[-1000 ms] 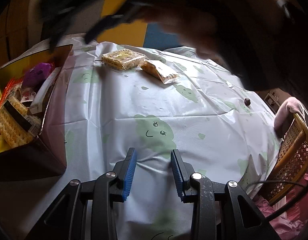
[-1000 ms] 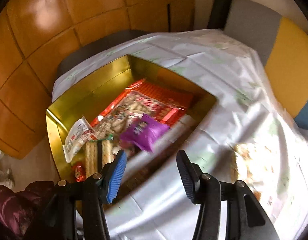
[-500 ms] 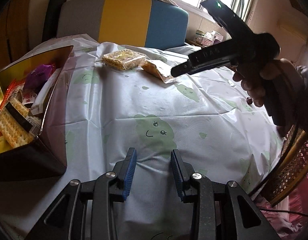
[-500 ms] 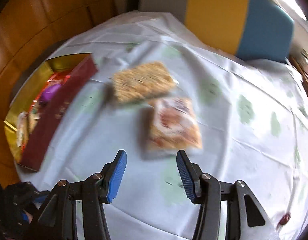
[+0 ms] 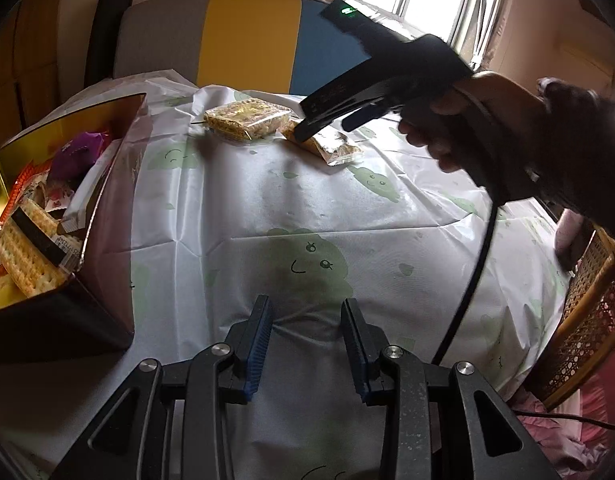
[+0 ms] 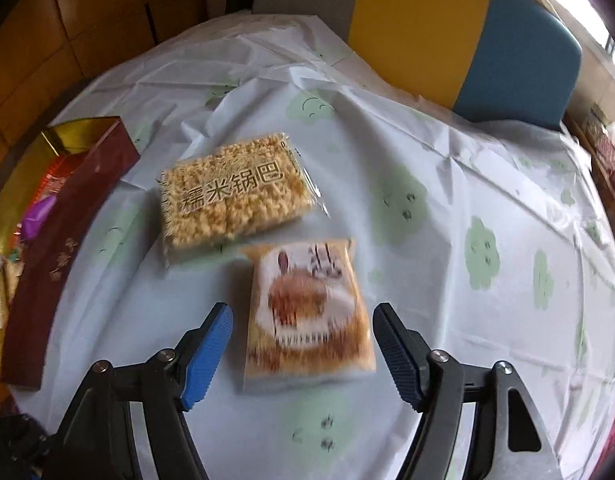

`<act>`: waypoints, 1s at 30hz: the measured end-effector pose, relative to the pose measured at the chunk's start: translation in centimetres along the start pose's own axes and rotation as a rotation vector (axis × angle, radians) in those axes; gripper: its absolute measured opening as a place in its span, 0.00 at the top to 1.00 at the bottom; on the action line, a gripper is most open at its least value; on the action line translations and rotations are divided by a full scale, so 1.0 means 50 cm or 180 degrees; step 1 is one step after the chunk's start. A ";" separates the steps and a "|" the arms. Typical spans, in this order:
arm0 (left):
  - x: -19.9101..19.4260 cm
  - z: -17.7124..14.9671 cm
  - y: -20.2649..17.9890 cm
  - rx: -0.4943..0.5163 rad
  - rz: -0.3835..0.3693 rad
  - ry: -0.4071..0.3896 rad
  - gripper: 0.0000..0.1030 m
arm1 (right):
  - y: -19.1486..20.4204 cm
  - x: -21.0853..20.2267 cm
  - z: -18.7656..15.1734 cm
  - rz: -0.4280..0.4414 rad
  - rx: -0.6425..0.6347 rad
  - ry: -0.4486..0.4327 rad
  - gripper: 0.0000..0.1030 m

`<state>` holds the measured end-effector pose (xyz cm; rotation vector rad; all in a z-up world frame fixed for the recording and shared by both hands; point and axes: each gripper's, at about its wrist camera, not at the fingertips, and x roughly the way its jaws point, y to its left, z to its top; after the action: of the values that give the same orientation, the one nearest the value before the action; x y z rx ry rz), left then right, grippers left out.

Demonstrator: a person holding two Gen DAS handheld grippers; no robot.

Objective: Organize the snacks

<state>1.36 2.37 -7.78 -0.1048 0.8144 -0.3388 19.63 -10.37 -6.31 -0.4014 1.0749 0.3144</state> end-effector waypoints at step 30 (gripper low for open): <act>0.009 0.010 -0.015 0.0067 0.0178 0.0094 0.63 | -0.092 -0.042 -0.215 -0.0321 -0.0088 0.0107 0.46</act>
<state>1.83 1.50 -7.61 -0.0575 0.8413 -0.2968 12.28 -19.52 -8.18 -0.4855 1.0800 0.2338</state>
